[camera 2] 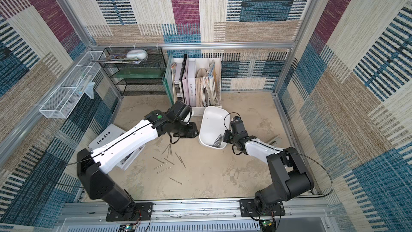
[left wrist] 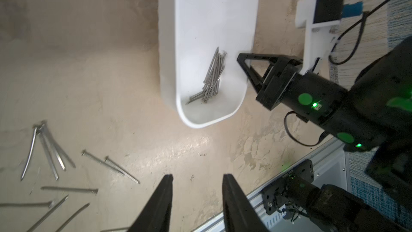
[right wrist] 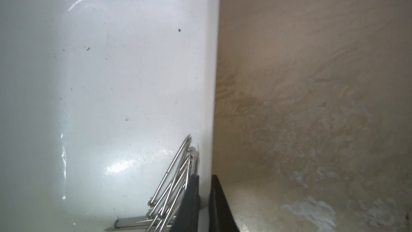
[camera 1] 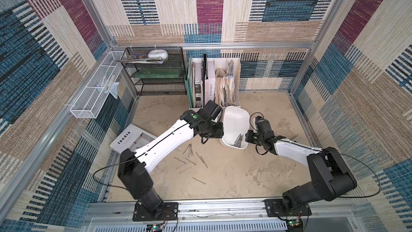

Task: Put the nails on the desktop into the storage box
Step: Pick up the nail from the center of the board.

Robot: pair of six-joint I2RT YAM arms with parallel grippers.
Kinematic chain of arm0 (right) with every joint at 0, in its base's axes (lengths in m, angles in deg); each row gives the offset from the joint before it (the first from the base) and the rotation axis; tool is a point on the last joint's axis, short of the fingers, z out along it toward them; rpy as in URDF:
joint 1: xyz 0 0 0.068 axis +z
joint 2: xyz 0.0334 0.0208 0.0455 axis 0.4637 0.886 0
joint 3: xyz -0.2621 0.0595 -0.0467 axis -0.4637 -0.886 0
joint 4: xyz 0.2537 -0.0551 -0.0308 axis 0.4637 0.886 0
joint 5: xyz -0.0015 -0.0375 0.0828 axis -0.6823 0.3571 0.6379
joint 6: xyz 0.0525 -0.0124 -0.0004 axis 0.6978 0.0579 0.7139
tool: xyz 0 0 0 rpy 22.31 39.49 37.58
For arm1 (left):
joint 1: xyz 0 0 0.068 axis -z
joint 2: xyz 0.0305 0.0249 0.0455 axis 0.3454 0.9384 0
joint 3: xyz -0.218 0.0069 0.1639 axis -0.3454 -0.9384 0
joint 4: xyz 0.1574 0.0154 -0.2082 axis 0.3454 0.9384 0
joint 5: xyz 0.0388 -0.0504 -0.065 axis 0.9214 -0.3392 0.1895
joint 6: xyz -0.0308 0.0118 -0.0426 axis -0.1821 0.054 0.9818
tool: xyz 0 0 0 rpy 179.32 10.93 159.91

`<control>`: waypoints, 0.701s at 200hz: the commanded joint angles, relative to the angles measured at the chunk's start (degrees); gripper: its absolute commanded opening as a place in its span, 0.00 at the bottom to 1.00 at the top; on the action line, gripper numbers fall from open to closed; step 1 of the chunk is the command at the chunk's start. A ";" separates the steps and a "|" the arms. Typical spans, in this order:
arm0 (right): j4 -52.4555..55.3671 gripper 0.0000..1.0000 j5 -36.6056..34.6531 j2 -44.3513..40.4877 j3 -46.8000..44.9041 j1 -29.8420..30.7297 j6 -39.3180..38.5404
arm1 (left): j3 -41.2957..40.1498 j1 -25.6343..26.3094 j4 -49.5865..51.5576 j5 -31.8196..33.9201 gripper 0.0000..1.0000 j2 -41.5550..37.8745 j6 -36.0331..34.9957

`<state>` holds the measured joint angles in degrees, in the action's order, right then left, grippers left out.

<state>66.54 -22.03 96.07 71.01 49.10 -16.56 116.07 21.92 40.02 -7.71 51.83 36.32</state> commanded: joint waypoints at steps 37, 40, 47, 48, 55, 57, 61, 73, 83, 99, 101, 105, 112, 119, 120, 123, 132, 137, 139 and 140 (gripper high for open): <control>2.49 0.00 -0.50 0.77 0.67 0.11 -1.14 | -24.99 -3.99 -8.36 2.63 0.41 -10.49 12.82; 2.52 0.00 -0.46 0.77 0.68 0.08 -1.14 | -25.58 -4.38 -8.78 2.49 0.40 -10.21 13.00; 2.71 0.00 -0.43 0.77 0.57 0.12 -1.26 | -26.49 -5.16 -9.46 2.26 0.40 -9.71 13.27; 2.73 0.00 -0.38 0.77 0.56 0.13 -1.25 | -26.59 -5.32 -9.58 2.26 0.40 -9.62 13.28; 2.83 0.00 -0.40 0.71 0.54 0.14 -1.33 | -26.96 -5.88 -10.22 2.55 0.40 -8.86 13.22; 2.84 0.00 -0.49 0.69 0.51 0.15 -1.38 | -27.16 -6.13 -10.36 2.53 0.40 -8.62 13.24; 2.90 0.00 -0.54 0.63 0.40 0.09 -1.46 | -27.37 -6.62 -10.59 2.44 0.40 -8.07 13.38; 3.10 0.00 -0.72 0.52 0.31 0.15 -1.51 | -28.15 -8.06 -12.28 0.45 0.39 -6.50 13.97; 3.05 0.00 -0.77 0.51 0.22 0.10 -1.51 | -28.53 -9.04 -13.27 -0.23 0.38 -5.00 14.50; 2.77 0.00 -0.55 0.51 -0.05 0.13 -1.42 | -28.72 -10.49 -14.52 -2.12 0.36 -1.99 15.16; 2.76 0.00 -0.52 0.58 -0.08 0.12 -1.49 | -28.72 -10.62 -14.64 -2.26 0.36 -1.62 15.24; 2.70 0.00 -0.56 0.62 -0.21 0.13 -1.47 | -28.65 -10.79 -14.81 -2.31 0.36 -1.01 15.39; 2.56 0.00 -0.52 0.73 -0.25 0.12 -1.51 | -28.55 -11.21 -14.65 -1.85 0.36 0.00 15.80; 2.58 0.00 -0.53 0.86 -0.38 0.10 -1.63 | -28.45 -11.62 -14.86 -1.78 0.36 0.87 16.06; 2.54 0.00 -0.52 0.90 -0.35 0.08 -1.61 | -28.41 -11.67 -14.87 -1.78 0.36 0.94 16.04; 2.50 0.00 -0.56 1.00 -0.36 0.13 -1.60 | -28.37 -11.78 -14.92 -1.74 0.35 1.33 16.10; 2.56 0.00 -0.54 1.12 -0.45 0.14 -1.76 | -28.12 -12.04 -15.29 -1.74 0.35 2.11 16.50; 2.49 0.00 -0.65 1.21 -0.52 0.13 -1.87 | -27.95 -12.11 -15.56 -2.14 0.35 2.57 16.67; 2.54 0.00 -0.73 1.32 -0.55 0.12 -1.93 | -27.80 -12.08 -15.58 -2.31 0.35 2.79 16.65; 2.51 0.00 -0.71 1.31 -0.57 0.13 -1.89 | -27.73 -12.08 -15.63 -2.40 0.35 2.87 16.64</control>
<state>66.45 -21.96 96.66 71.03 49.10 -17.00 87.61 10.45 26.12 -8.65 53.10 51.58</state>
